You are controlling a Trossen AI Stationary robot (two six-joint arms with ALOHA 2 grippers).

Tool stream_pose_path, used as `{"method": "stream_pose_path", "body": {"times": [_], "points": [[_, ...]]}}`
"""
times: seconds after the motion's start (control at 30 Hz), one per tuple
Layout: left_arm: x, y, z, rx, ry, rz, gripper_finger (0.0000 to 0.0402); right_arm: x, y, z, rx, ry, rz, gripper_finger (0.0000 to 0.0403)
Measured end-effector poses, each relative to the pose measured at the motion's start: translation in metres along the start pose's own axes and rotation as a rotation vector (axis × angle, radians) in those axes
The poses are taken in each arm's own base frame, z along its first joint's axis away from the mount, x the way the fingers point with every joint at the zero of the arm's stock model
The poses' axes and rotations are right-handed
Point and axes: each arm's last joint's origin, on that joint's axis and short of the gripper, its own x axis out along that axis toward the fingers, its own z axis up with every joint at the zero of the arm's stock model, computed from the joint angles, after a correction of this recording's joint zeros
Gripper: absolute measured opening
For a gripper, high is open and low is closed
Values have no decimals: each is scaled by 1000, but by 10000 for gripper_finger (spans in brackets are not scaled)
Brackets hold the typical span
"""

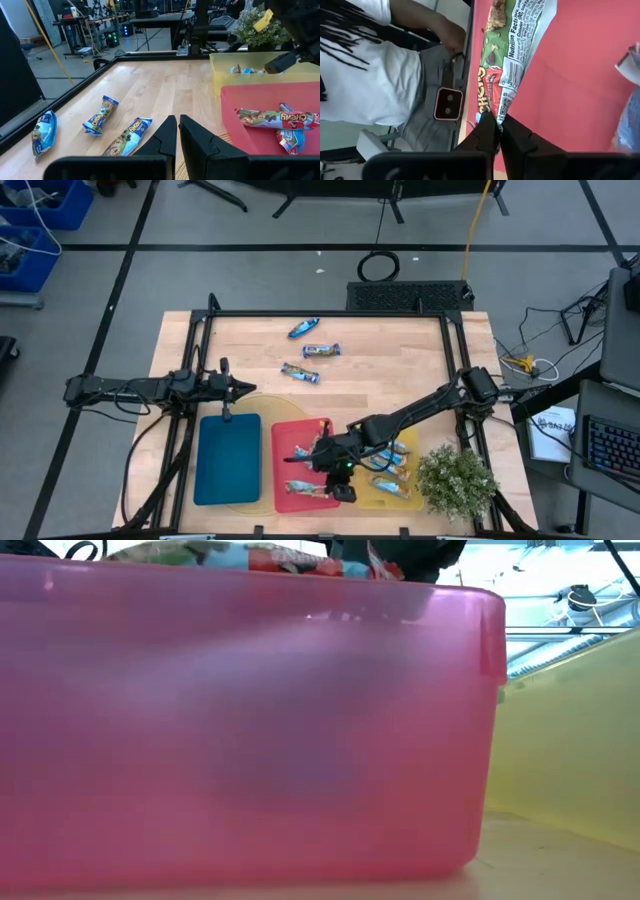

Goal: Pick and place Granola Bars by type
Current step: Put the green granola bar into the pink bin, then put the top blue granola bar into the blue bin

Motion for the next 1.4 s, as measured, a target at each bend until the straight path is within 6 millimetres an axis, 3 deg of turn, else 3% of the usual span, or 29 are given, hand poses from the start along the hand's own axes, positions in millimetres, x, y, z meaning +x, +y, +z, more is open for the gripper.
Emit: {"method": "stream_pose_path", "body": {"times": [0.3,0.67,0.8,0.97,1.1,1.27,1.4], "points": [[0,0,0,0,0,0,31,0,0,0,8,-4,2,24],[0,0,0,0,0,0,31,-2,-2,2,-40,-12,-6,136],[0,0,0,0,0,0,31,-12,-3,6,-91,-38,-29,151],[0,0,0,0,0,0,31,-39,21,6,-253,-100,-5,149],[0,0,0,0,0,0,31,-73,34,-8,-348,-203,-131,143],[0,0,0,0,0,0,31,-125,28,-46,-377,-392,-402,143],[0,0,0,0,0,0,31,-160,14,-91,-414,-632,-597,143]]}}
